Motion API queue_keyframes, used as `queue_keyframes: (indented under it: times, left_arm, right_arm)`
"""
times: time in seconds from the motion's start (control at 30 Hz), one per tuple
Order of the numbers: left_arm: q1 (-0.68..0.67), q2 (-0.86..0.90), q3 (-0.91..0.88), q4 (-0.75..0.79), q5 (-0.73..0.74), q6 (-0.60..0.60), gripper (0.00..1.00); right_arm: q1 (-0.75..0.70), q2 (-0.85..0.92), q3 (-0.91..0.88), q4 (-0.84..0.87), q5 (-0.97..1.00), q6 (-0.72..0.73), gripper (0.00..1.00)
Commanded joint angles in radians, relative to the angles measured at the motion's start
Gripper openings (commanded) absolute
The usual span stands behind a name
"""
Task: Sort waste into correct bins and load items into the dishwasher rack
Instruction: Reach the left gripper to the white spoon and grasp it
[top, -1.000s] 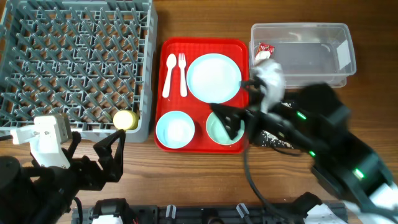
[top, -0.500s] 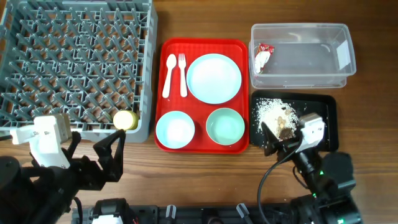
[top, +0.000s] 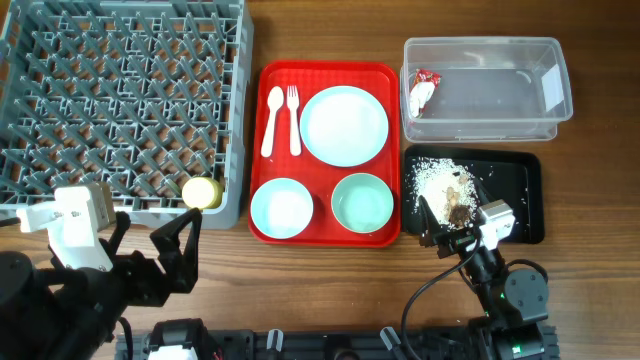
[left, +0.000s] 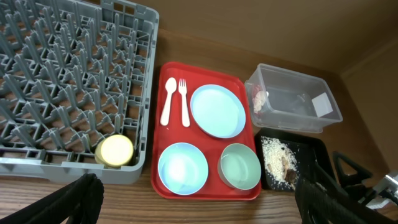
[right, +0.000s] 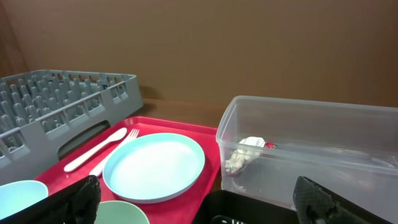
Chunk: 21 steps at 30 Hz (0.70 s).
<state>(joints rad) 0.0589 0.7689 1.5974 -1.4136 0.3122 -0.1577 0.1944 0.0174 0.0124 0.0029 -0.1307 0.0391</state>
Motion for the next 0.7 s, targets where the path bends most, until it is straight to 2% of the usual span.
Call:
queue_keyframes:
  times: [0.0,0.27,0.4,0.5,0.6,0.67]
  left_arm:
    - [0.002,-0.002,0.006,0.003,-0.006,0.02,1.0]
    - [0.002,-0.002,0.006,0.003,-0.006,0.02,1.0]
    - [0.002,-0.002,0.006,0.003,0.104,-0.09,1.0]
    - [0.002,0.012,-0.021,0.147,0.12,-0.104,1.0]
    - [0.0,0.118,-0.054,0.2,0.116,-0.134,1.0]
    - [-0.035,0.259,-0.055,0.195,0.08,-0.131,0.99]
  right_arm:
    - [-0.006,-0.013,-0.008,0.009,-0.012,-0.013,1.0]
    - [-0.006,-0.013,-0.007,0.009,-0.012,-0.013,1.0]
    - [-0.006,-0.013,-0.007,0.009,-0.012,-0.012,1.0]
    - [-0.006,-0.013,-0.007,0.009,-0.012,-0.013,1.0]
    - [-0.006,-0.013,-0.007,0.009,-0.012,-0.013,1.0]
    - [-0.006,-0.013,-0.007,0.009,-0.012,-0.013,1.0]
